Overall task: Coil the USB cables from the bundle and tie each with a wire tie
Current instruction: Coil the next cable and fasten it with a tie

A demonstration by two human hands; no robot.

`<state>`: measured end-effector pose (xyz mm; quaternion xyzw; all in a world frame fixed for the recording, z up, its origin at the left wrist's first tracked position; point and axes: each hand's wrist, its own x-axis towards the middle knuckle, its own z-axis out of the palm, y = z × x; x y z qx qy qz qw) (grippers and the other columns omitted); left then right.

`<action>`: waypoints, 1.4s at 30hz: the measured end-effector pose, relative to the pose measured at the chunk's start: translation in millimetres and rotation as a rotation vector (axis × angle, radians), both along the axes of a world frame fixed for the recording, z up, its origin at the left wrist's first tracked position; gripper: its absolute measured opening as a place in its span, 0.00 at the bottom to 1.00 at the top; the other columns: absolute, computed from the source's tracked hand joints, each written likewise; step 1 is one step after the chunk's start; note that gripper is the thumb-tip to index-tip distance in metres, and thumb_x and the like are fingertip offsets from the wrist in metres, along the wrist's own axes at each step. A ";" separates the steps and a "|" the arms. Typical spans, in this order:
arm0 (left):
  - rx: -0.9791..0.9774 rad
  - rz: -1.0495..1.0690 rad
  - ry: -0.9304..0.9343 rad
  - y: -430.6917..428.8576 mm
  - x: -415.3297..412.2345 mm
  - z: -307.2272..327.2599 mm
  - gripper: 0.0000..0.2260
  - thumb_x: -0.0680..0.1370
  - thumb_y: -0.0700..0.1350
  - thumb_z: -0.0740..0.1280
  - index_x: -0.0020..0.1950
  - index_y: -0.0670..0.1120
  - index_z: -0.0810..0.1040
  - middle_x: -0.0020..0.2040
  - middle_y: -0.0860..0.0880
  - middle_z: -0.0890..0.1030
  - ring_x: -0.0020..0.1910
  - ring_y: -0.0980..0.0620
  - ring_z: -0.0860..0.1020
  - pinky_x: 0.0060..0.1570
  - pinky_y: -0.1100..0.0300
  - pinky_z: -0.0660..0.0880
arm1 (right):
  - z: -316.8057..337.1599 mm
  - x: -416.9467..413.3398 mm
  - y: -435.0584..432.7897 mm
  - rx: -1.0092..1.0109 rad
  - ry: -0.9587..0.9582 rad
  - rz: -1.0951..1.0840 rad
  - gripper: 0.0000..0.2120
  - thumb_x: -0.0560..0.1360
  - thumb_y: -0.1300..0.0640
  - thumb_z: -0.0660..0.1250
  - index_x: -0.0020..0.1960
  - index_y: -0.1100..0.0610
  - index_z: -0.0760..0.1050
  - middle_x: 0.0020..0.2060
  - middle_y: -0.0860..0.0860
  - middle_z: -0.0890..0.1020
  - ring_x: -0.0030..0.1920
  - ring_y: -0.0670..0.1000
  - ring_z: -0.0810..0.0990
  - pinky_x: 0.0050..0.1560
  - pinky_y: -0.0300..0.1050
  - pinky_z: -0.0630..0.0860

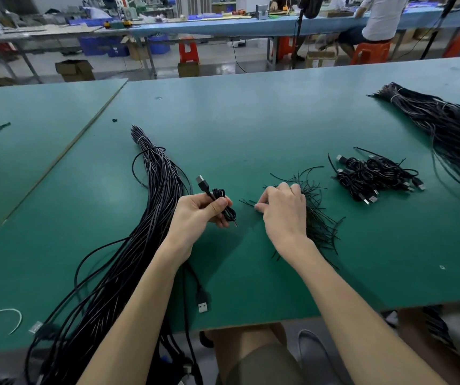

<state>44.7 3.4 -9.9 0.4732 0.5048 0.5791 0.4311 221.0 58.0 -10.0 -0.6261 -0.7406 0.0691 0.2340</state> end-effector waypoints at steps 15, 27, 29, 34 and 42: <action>-0.072 -0.011 -0.200 0.1 -1.7 1.1 0.09 0.74 0.47 0.74 0.45 0.40 0.86 0.35 0.42 0.82 0.33 0.45 0.82 0.39 0.59 0.81 | 16.6 -8.1 -27.9 -0.075 0.695 0.198 0.03 0.79 0.56 0.72 0.47 0.53 0.80 0.42 0.45 0.83 0.44 0.43 0.79 0.49 0.35 0.72; 0.173 0.197 0.221 -0.2 10.2 -1.2 0.08 0.77 0.38 0.74 0.45 0.51 0.86 0.37 0.49 0.87 0.34 0.51 0.85 0.40 0.64 0.79 | 3.6 -28.1 -67.1 -0.452 1.480 0.117 0.14 0.78 0.59 0.74 0.60 0.57 0.73 0.37 0.51 0.86 0.32 0.45 0.80 0.31 0.36 0.73; 0.176 0.176 0.179 -2.0 11.2 0.6 0.07 0.77 0.38 0.74 0.45 0.51 0.86 0.37 0.48 0.87 0.35 0.51 0.85 0.42 0.64 0.80 | 1.4 -32.4 -68.6 -0.455 1.540 0.100 0.15 0.78 0.59 0.74 0.61 0.57 0.73 0.36 0.52 0.86 0.31 0.46 0.79 0.31 0.36 0.73; 0.155 0.097 -0.020 -5.9 11.7 6.5 0.02 0.74 0.46 0.75 0.45 0.49 0.88 0.38 0.46 0.86 0.36 0.50 0.83 0.43 0.60 0.80 | -6.2 -35.3 -69.7 -0.404 1.564 0.154 0.14 0.78 0.58 0.74 0.62 0.56 0.76 0.37 0.54 0.86 0.32 0.48 0.79 0.33 0.38 0.73; 0.107 -0.004 -0.092 -8.3 13.4 4.5 0.08 0.75 0.45 0.75 0.49 0.42 0.87 0.32 0.51 0.82 0.30 0.58 0.78 0.35 0.69 0.74 | -5.1 -36.6 -74.9 -0.322 1.508 0.303 0.21 0.79 0.57 0.73 0.68 0.40 0.76 0.35 0.55 0.84 0.31 0.50 0.79 0.32 0.38 0.73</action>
